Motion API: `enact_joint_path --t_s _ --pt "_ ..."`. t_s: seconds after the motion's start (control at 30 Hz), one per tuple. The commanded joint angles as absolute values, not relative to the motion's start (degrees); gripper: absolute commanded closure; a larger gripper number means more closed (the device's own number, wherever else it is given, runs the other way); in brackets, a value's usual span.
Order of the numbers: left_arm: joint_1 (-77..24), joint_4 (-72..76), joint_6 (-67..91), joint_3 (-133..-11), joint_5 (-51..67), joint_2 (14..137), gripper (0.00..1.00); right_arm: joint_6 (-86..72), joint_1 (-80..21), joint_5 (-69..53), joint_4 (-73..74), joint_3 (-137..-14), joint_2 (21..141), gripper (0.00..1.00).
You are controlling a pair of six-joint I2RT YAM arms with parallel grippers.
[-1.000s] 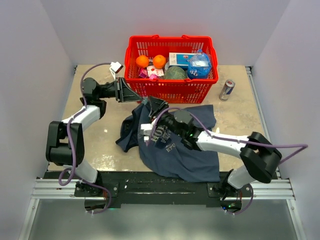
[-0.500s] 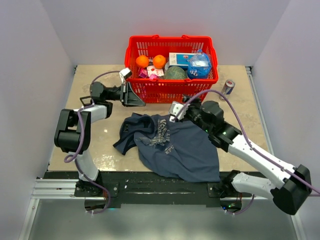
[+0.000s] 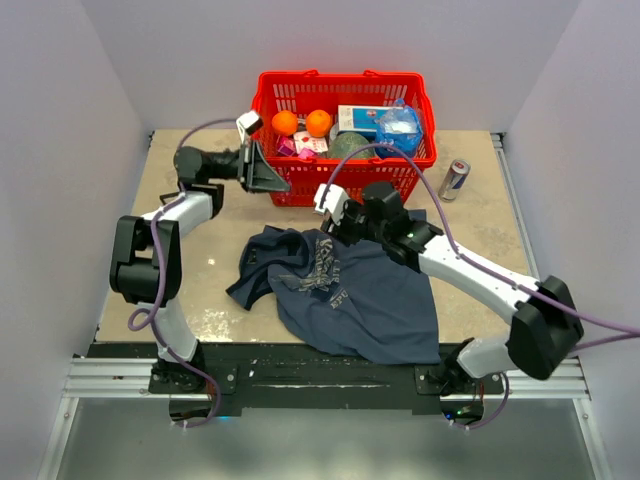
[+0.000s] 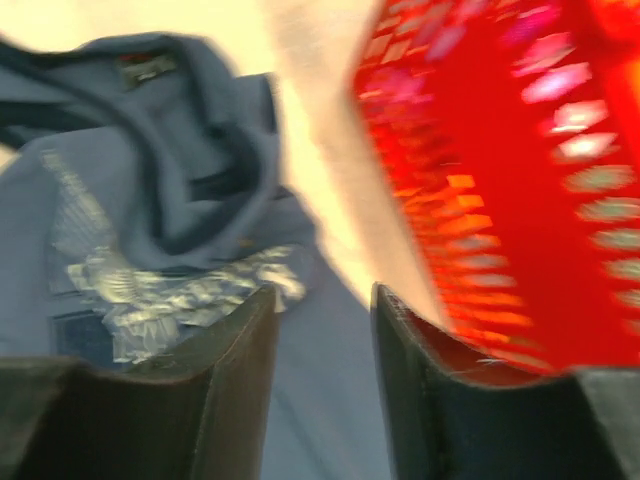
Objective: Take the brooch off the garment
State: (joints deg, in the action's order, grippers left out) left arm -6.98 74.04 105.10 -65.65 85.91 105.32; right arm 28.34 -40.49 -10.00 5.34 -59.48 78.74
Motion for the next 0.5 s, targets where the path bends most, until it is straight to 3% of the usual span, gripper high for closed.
enact_joint_path --t_s 0.0,0.03,0.13,0.27,0.47 --pt "-7.8 108.4 111.1 -75.8 97.6 102.9 0.99 23.6 -40.7 -20.6 1.9 -60.9 82.7 0.43" --pt "-7.8 108.4 110.5 -77.0 97.6 102.3 0.99 23.0 -40.8 -22.0 2.0 -61.6 83.9 0.38" --pt "-7.2 108.7 109.3 -87.9 97.6 100.6 0.99 22.8 -40.9 -23.7 4.0 -64.4 89.2 0.36" --pt "-7.4 108.1 102.7 -112.2 98.0 103.0 0.96 21.0 -40.9 -23.7 1.9 -66.1 93.8 0.36" --pt "-10.8 107.9 94.2 -132.9 98.0 109.8 0.91 17.4 -41.9 -23.1 1.8 -69.3 101.0 0.4"
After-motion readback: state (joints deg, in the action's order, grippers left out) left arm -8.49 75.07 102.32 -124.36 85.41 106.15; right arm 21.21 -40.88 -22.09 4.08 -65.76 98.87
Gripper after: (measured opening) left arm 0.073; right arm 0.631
